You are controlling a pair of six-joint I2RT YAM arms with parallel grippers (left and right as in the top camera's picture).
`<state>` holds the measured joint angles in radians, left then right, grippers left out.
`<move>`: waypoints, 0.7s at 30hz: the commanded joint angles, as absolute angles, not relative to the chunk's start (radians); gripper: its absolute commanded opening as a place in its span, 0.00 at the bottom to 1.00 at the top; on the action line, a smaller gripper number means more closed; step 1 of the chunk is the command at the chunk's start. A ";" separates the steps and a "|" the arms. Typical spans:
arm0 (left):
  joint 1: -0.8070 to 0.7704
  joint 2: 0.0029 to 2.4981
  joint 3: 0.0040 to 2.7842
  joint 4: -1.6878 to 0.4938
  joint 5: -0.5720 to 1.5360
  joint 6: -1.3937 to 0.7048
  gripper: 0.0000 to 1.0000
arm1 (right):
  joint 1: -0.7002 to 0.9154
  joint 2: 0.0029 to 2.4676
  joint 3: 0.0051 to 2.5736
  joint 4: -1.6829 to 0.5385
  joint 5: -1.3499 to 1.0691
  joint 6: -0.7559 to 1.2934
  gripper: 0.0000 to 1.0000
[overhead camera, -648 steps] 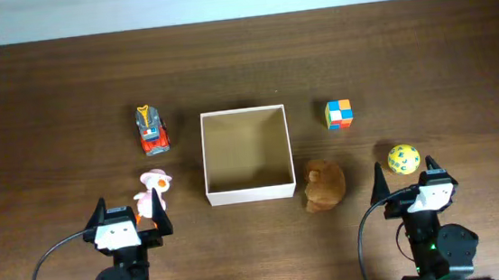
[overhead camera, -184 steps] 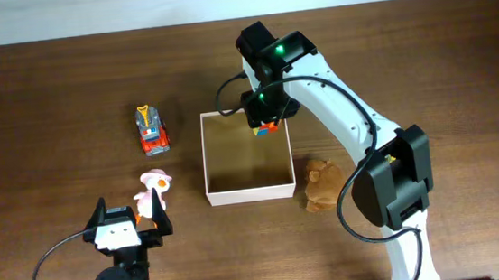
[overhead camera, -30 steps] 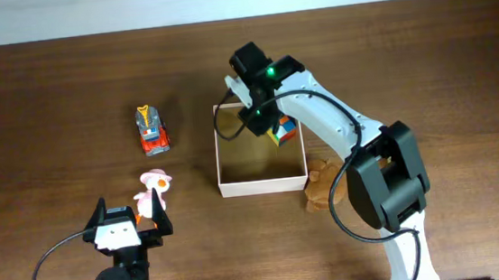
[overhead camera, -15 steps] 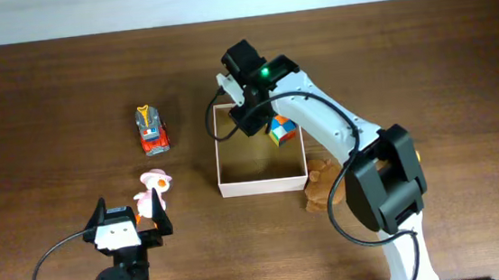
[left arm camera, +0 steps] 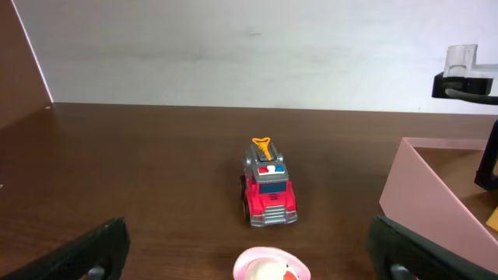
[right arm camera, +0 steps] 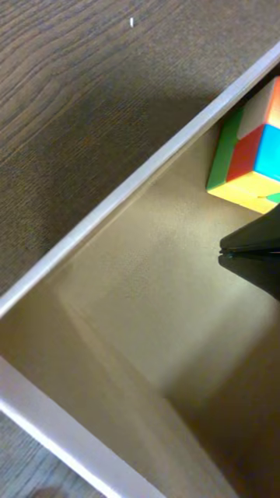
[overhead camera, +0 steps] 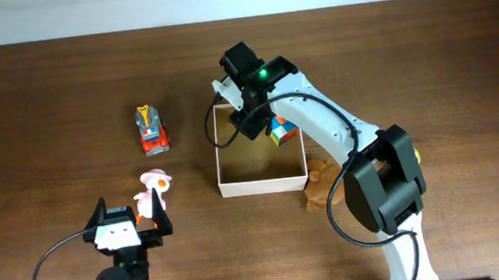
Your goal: Pack container
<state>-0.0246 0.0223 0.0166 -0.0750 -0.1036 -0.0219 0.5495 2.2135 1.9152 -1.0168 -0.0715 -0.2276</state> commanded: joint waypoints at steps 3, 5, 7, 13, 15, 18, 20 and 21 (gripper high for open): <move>-0.019 0.014 0.009 -0.072 -0.093 -0.006 0.99 | 0.548 2.219 1.935 -1.025 -0.067 -0.381 0.04; -0.019 0.014 0.009 -0.072 -0.093 -0.006 0.99 | 0.549 2.219 1.935 -1.039 -0.068 -0.453 0.04; -0.019 0.014 0.009 -0.072 -0.093 -0.006 0.99 | 0.549 2.219 1.935 -1.065 -0.068 -0.535 0.04; -0.019 0.014 0.009 -0.072 -0.093 -0.006 0.99 | 0.549 2.219 1.934 -1.137 -0.070 -0.714 0.04; -0.019 0.014 0.009 -0.072 -0.093 -0.006 0.99 | 0.549 2.219 1.933 -1.137 -0.072 -0.749 0.04; -0.019 0.014 0.009 -0.072 -0.093 -0.006 0.99 | 0.549 2.219 1.932 -1.137 -0.078 -0.812 0.04; -0.019 0.014 0.009 -0.072 -0.093 -0.006 0.99 | 0.549 2.219 1.928 -1.137 -0.078 -0.865 0.04; -0.019 0.014 0.009 -0.072 -0.093 -0.006 0.99 | 0.549 2.219 1.928 -1.138 -0.078 -0.884 0.04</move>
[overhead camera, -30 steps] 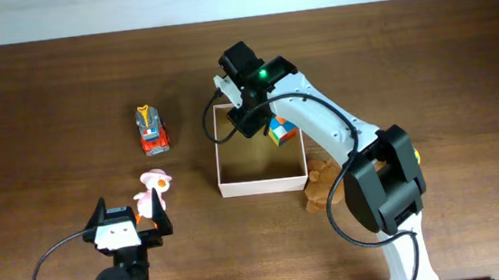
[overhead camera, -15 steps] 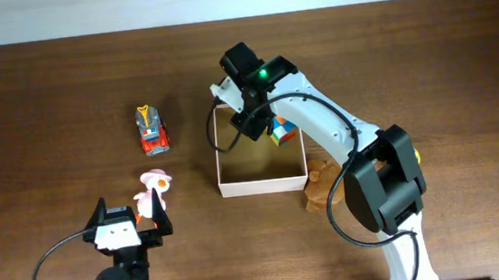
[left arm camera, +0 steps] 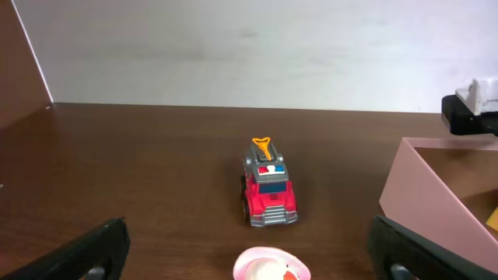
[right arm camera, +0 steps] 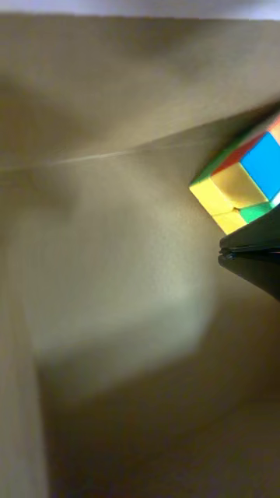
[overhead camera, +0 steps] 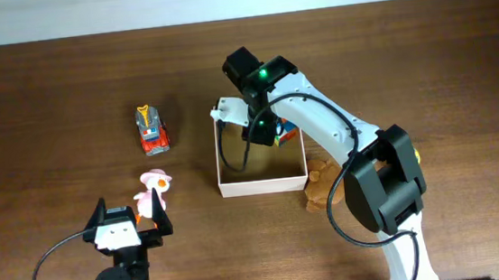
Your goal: Pack container
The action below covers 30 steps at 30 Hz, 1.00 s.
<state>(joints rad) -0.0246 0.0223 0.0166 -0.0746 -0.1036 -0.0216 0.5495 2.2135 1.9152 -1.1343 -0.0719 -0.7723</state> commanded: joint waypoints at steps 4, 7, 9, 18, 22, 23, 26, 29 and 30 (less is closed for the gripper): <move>-0.019 0.014 0.009 -0.072 -0.093 -0.006 0.99 | 0.549 2.219 1.921 -1.137 -0.078 -0.939 0.04; -0.019 0.014 0.009 -0.072 -0.093 -0.006 0.99 | 0.548 2.225 1.914 -1.134 -0.078 -0.939 0.04; -0.019 0.014 0.009 -0.072 -0.093 -0.006 0.99 | 0.548 2.236 1.914 -1.137 -0.078 -0.939 0.04; -0.019 0.014 0.009 -0.072 -0.093 -0.006 0.99 | 0.547 2.286 1.912 -1.126 -0.073 -0.973 0.04; -0.019 0.014 0.009 -0.072 -0.093 -0.006 0.99 | 0.534 2.286 1.912 -1.113 -0.057 -0.972 0.04; -0.019 0.014 0.009 -0.072 -0.093 -0.006 0.99 | 0.529 2.286 1.912 -1.114 -0.046 -0.972 0.04; -0.019 0.014 0.009 -0.072 -0.093 -0.006 0.99 | 0.513 2.286 1.912 -1.115 0.001 -0.972 0.04; -0.019 0.014 0.009 -0.072 -0.093 -0.006 0.99 | 0.498 2.286 1.912 -1.120 0.038 -0.972 0.04; -0.019 0.014 0.009 -0.072 -0.093 -0.006 0.99 | 0.495 2.286 1.912 -1.123 0.041 -0.972 0.04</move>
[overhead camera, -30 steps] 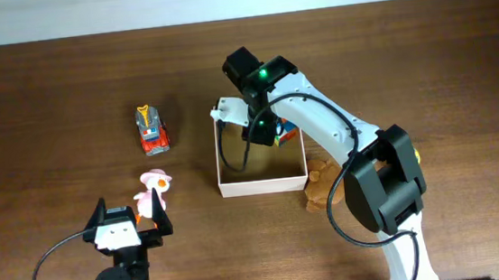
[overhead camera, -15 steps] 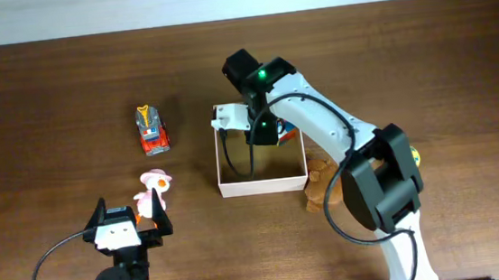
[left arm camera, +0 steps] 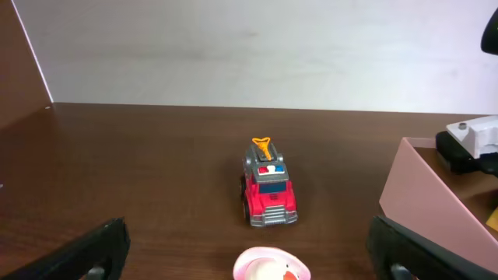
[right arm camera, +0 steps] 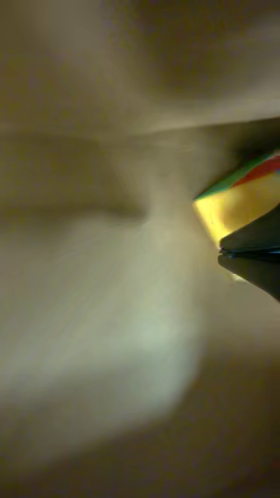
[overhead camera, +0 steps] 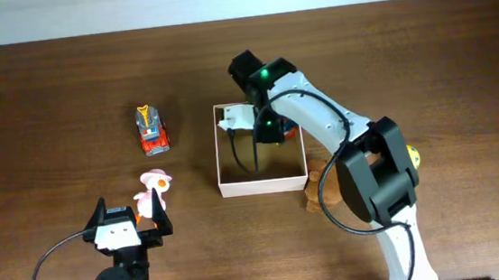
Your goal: Pack container
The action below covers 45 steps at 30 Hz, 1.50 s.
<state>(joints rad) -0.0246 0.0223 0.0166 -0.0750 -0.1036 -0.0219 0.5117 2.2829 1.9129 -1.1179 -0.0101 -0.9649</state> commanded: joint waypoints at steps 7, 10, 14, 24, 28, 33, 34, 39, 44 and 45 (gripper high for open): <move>-0.019 0.014 0.009 -0.072 -0.093 -0.006 0.99 | 0.491 2.286 1.913 -1.118 0.083 -0.972 0.04; -0.019 0.014 0.009 -0.072 -0.093 -0.006 0.99 | 0.493 2.286 1.915 -1.110 0.095 -0.971 0.04; -0.019 0.014 0.009 -0.072 -0.093 -0.006 0.99 | 0.493 2.286 1.924 -1.099 0.090 -0.958 0.04; -0.019 0.014 0.009 -0.072 -0.093 -0.006 0.99 | 0.510 2.284 2.102 -1.093 0.057 -0.807 0.04; -0.019 0.014 0.009 -0.072 -0.093 -0.006 0.99 | 0.510 2.277 2.186 -1.108 0.056 -0.791 0.04; -0.019 0.014 0.009 -0.072 -0.093 -0.006 0.99 | 0.496 2.262 2.278 -1.111 0.065 -0.606 0.63; -0.019 0.014 0.009 -0.072 -0.093 -0.006 0.99 | 0.489 2.261 2.295 -1.114 0.065 -0.551 0.67; -0.019 0.014 0.009 -0.072 -0.093 -0.006 0.99 | 0.445 2.249 2.378 -1.169 0.064 -0.318 0.86; -0.019 0.014 0.009 -0.072 -0.093 -0.006 0.99 | 0.377 2.238 2.431 -1.325 0.064 -0.136 0.88; -0.019 0.014 0.009 -0.072 -0.093 -0.006 0.99 | 0.361 2.236 2.434 -1.359 0.064 -0.095 0.87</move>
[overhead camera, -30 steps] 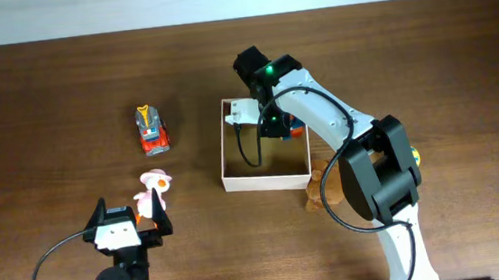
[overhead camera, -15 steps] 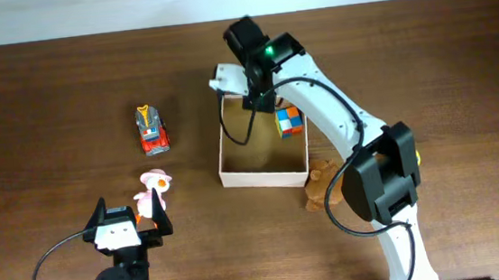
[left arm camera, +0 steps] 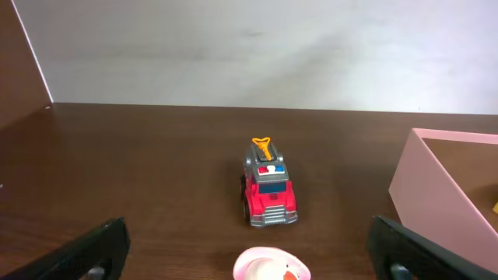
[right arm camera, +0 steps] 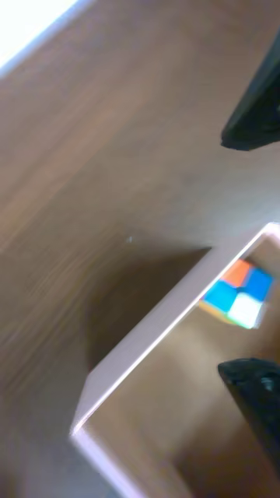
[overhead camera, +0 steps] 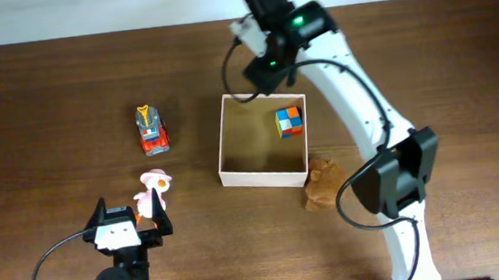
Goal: Pack container
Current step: 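Raise the right gripper out of the box and move it right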
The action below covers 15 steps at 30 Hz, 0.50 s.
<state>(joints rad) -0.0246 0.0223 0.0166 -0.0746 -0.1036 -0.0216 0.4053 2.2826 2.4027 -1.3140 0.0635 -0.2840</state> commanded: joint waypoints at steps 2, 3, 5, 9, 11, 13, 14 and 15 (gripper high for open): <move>-0.019 0.014 0.009 -0.072 -0.093 -0.006 0.99 | 0.324 2.235 2.434 -1.428 0.062 -0.028 0.73; -0.019 0.014 0.009 -0.072 -0.093 -0.006 0.99 | 0.308 2.235 2.434 -1.454 0.059 -0.007 0.58; -0.019 0.014 0.009 -0.072 -0.093 -0.006 0.99 | 0.276 2.235 2.434 -1.493 0.043 0.021 0.30; -0.019 0.014 0.009 -0.072 -0.093 -0.006 0.99 | 0.233 2.235 2.434 -1.550 -0.004 0.059 0.13; -0.019 0.014 0.009 -0.072 -0.093 -0.006 0.99 | 0.215 2.236 2.432 -1.584 -0.004 0.099 0.08; -0.019 0.014 0.009 -0.072 -0.093 -0.006 0.99 | 0.204 2.236 2.424 -1.600 -0.005 0.123 0.05; -0.019 0.014 0.009 -0.072 -0.093 -0.006 0.99 | 0.201 2.236 2.421 -1.607 -0.008 0.134 0.04; -0.019 0.014 0.009 -0.072 -0.093 -0.006 0.99 | 0.200 2.236 2.414 -1.609 -0.007 0.139 0.04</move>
